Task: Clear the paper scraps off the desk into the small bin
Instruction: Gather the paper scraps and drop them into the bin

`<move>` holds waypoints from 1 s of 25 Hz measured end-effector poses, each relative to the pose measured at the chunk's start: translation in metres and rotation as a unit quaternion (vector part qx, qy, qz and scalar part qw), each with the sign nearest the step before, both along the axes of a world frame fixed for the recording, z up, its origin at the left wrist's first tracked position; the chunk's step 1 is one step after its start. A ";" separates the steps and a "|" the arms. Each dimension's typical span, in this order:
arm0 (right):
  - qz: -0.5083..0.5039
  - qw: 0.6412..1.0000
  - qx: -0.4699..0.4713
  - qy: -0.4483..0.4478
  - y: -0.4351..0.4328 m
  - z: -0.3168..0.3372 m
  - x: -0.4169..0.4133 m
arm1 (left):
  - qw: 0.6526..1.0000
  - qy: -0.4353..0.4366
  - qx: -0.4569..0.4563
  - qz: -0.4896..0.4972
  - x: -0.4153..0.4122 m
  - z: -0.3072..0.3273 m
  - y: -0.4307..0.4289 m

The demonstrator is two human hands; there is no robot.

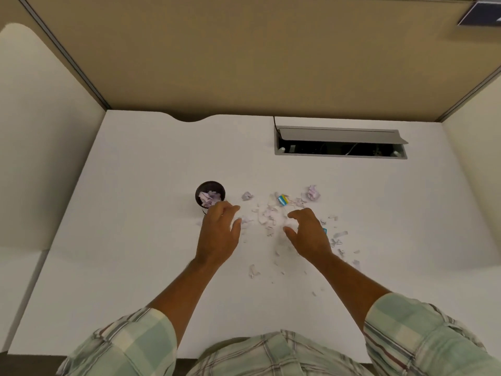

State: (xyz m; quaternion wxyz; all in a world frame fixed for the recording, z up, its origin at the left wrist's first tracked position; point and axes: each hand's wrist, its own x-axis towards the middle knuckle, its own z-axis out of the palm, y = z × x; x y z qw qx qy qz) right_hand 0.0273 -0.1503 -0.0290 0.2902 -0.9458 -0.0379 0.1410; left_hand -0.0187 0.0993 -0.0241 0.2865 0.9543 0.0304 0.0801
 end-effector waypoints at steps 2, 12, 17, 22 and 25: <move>-0.036 0.999 -0.021 0.009 -0.039 -0.001 -0.009 | 0.999 0.039 -0.017 -0.008 -0.012 -0.009 -0.020; -0.187 0.971 -0.087 0.119 -0.193 -0.023 -0.061 | 0.924 0.342 -0.080 0.154 -0.046 -0.038 -0.063; -0.120 0.972 -0.095 0.177 -0.182 -0.036 -0.072 | 0.907 0.373 -0.107 0.161 -0.058 -0.035 -0.092; -0.038 0.975 -0.114 0.188 -0.142 -0.038 -0.063 | 0.901 0.358 -0.178 0.165 -0.056 -0.035 -0.120; 0.018 0.978 -0.099 0.182 -0.107 -0.040 -0.062 | 0.896 0.353 -0.222 0.155 -0.046 -0.034 -0.126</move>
